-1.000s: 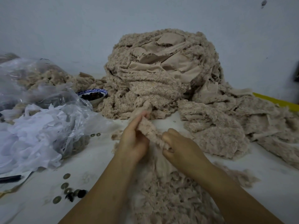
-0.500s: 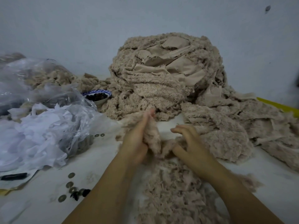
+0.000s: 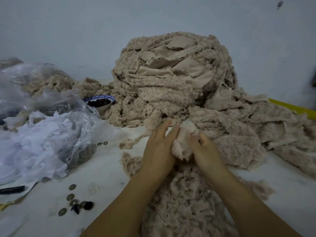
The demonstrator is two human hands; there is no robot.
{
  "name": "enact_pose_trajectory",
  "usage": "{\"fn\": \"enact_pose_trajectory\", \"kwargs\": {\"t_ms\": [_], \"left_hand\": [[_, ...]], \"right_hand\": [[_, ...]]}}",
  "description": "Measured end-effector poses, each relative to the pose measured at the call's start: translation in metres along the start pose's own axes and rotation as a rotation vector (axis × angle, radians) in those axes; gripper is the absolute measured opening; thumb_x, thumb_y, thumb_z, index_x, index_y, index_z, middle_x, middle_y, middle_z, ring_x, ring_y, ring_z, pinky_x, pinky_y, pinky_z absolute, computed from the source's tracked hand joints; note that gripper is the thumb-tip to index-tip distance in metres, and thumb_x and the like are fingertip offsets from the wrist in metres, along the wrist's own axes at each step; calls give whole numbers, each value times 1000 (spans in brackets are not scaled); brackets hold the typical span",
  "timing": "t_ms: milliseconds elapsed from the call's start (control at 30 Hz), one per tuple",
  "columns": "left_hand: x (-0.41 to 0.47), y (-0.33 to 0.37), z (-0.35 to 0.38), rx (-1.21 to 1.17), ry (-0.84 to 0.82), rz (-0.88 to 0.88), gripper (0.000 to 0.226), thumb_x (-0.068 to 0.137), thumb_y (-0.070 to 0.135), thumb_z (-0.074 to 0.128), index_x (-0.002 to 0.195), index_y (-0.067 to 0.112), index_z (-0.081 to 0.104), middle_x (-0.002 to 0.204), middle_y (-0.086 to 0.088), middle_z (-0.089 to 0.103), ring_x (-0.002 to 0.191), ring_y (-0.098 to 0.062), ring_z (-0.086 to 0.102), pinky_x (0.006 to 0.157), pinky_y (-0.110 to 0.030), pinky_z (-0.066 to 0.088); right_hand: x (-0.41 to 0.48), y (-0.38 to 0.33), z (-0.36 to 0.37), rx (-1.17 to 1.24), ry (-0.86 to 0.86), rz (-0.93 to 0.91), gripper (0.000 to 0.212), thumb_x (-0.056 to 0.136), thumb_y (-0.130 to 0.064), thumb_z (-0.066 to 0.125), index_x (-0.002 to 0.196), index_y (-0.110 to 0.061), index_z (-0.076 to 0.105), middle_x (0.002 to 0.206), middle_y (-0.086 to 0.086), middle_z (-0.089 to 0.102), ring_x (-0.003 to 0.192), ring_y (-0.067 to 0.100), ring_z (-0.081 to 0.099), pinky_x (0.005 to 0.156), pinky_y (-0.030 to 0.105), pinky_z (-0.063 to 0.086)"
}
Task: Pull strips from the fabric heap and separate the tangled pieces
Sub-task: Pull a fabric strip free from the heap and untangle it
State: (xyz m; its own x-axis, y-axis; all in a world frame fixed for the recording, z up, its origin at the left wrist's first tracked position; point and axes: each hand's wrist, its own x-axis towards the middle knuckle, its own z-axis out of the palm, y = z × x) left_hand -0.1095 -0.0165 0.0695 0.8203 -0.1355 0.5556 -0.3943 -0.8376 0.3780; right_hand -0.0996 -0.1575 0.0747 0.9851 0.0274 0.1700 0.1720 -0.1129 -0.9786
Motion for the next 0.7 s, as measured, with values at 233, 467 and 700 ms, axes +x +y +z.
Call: {"fn": "enact_pose_trajectory", "kwargs": {"t_ms": [233,467,700], "left_hand": [[7,12,-6,-61,279,317,40,79,-5,42,98,3,76,103,-19,61,95,-25,51,72,-28,41],[0,3,-1,-53,47,346,21,83,7,48,68,8,63,94,-5,57,89,-22,47,73,-33,40],[5,2,-8,-480,87,-170,24,94,23,42,98,31,65,102,17,61,81,-5,58,69,-14,46]], "right_hand": [[12,-9,-19,699,-47,369,42,105,-40,41,121,-8,63,112,14,74,101,25,73,80,38,58],[17,-15,-45,861,43,413,47,100,-49,47,120,-10,63,114,14,73,102,29,72,87,44,56],[15,-13,-42,902,-55,386,47,100,-48,48,123,-10,63,116,12,73,101,26,73,72,37,62]]}}
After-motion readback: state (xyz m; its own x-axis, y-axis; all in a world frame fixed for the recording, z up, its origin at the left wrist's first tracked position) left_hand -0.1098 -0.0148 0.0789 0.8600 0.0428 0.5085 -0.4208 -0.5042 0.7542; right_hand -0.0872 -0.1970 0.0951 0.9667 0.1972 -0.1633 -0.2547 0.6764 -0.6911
